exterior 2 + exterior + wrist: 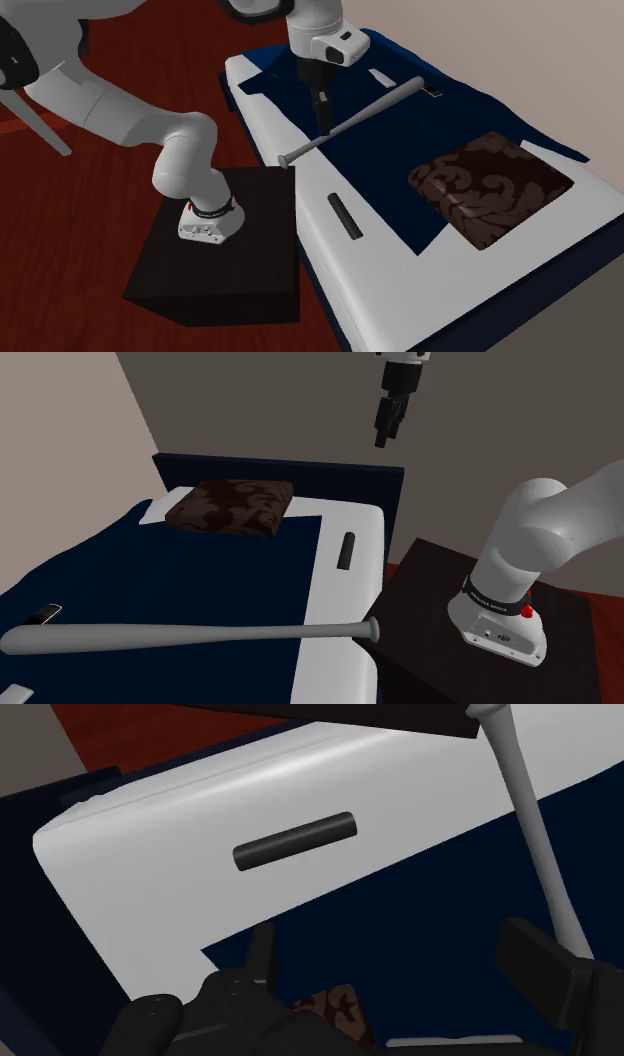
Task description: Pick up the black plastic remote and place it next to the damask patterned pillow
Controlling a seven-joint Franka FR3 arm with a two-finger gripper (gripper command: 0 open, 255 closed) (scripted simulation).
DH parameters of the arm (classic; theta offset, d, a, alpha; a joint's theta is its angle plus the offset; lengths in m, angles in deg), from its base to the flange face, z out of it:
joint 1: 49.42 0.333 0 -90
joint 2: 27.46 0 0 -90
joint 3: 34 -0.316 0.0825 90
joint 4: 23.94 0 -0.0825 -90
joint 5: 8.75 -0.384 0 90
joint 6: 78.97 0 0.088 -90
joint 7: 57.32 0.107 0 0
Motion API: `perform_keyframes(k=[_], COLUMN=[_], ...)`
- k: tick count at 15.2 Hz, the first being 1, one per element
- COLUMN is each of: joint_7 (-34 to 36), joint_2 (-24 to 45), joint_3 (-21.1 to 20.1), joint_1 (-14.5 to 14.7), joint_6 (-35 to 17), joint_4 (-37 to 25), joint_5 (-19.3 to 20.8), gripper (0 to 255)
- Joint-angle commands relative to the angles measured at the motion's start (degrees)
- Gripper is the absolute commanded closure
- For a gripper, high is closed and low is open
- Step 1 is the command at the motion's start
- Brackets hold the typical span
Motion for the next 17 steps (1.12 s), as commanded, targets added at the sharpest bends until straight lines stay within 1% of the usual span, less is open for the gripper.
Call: perform_keyframes(k=[1,5,9,13,17], joint_7=[0.0,10.2,20.7,31.6,43.5], joint_2=[0.0,-0.4,1.5,5.7,12.5], joint_3=[0.0,-4.5,-9.3,-14.6,-20.5], joint_1=[0.0,-2.6,-5.0,-7.8,-11.5], joint_6=[0.0,-8.9,-18.0,-27.6,-37.3], joint_4=[0.0,8.0,14.3,18.9,21.6], joint_5=[0.0,-1.0,-2.0,-2.7,-2.3], gripper=[0,0,0,0,0])
